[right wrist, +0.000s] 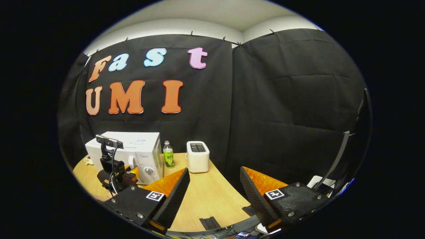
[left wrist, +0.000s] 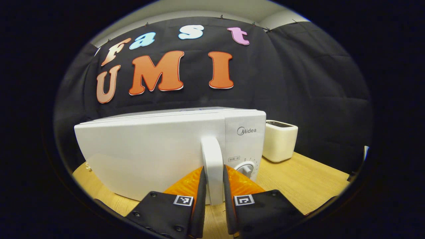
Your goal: Open the microwave oven with the left hand, put the food in, and close the microwave oven.
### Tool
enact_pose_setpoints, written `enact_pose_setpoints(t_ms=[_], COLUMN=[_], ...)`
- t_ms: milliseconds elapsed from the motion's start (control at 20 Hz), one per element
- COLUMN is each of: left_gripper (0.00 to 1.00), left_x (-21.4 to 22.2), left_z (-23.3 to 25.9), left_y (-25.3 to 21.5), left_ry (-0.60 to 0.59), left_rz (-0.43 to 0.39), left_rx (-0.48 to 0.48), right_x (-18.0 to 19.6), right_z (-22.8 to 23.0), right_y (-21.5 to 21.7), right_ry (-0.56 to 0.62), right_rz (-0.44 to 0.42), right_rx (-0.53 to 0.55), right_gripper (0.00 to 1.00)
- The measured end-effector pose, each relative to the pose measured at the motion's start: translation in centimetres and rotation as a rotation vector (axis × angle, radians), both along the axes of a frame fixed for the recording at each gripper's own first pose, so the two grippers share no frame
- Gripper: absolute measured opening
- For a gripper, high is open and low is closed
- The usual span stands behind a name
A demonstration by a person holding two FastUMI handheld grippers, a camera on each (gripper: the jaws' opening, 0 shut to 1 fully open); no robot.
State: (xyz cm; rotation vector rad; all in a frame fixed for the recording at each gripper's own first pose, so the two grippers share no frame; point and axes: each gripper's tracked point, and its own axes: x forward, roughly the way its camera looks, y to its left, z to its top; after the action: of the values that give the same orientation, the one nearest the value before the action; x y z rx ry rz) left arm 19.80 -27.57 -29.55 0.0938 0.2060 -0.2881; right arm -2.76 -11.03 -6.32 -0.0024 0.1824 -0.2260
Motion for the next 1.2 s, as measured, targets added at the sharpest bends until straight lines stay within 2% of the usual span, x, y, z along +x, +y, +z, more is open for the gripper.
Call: enact_pose_setpoints(t_ms=[50, 200, 300, 350, 450, 550, 650, 750, 800, 1050, 1100, 1200], left_gripper=[0.28, 0.12, 0.12, 0.07, 0.09, 0.08, 0.08, 0.09, 0.09, 0.09, 0.05, 0.09], left_x=[-0.2, -0.1, -0.4, -2.1, -5.3, -7.9, -10.3, -12.5, -13.6, -17.6, -18.2, -19.8], left_z=[0.3, 0.3, 0.2, -0.1, 1.4, 1.2, 1.1, 1.4, 1.6, 2.2, 2.0, 2.1], left_y=[-0.1, -0.1, 0.0, 0.3, 1.0, 2.1, 3.0, 4.7, 5.4, 9.1, 9.9, 11.7], left_ry=[-0.016, 0.002, 0.058, 0.096, 0.028, 0.052, 0.107, 0.127, 0.128, 0.114, 0.11, 0.111], left_rz=[-0.02, -0.054, -0.069, -0.072, -0.136, -0.191, -0.232, -0.257, -0.263, -0.24, -0.23, -0.209], left_rx=[-0.008, 0.022, -0.013, -0.037, -0.015, 0.019, -0.024, -0.016, -0.006, 0.014, 0.008, 0.005], right_x=[-0.1, -0.1, -0.1, 0.0, 0.5, 1.2, 2.0, 2.6, 2.8, 3.0, 3.1, 3.1], right_z=[0.0, -0.1, 0.0, 0.1, 0.2, 0.0, 0.0, -0.2, 0.1, 1.0, 1.1, 1.3], right_y=[0.1, 0.5, 1.1, 1.4, 2.3, 3.8, 6.0, 8.6, 9.7, 14.2, 14.9, 16.2], right_ry=[0.003, 0.008, 0.005, 0.003, -0.005, -0.004, -0.014, -0.012, -0.019, -0.038, -0.041, -0.043], right_rz=[0.001, 0.005, 0.014, 0.021, 0.04, 0.069, 0.109, 0.16, 0.185, 0.282, 0.298, 0.324], right_rx=[-0.002, 0.007, 0.025, 0.029, 0.027, 0.042, 0.075, 0.094, 0.097, 0.099, 0.101, 0.108], right_gripper=[0.94, 0.94, 0.94, 0.94, 0.94, 0.94, 0.95, 0.99, 0.95, 0.95, 0.94, 0.94])
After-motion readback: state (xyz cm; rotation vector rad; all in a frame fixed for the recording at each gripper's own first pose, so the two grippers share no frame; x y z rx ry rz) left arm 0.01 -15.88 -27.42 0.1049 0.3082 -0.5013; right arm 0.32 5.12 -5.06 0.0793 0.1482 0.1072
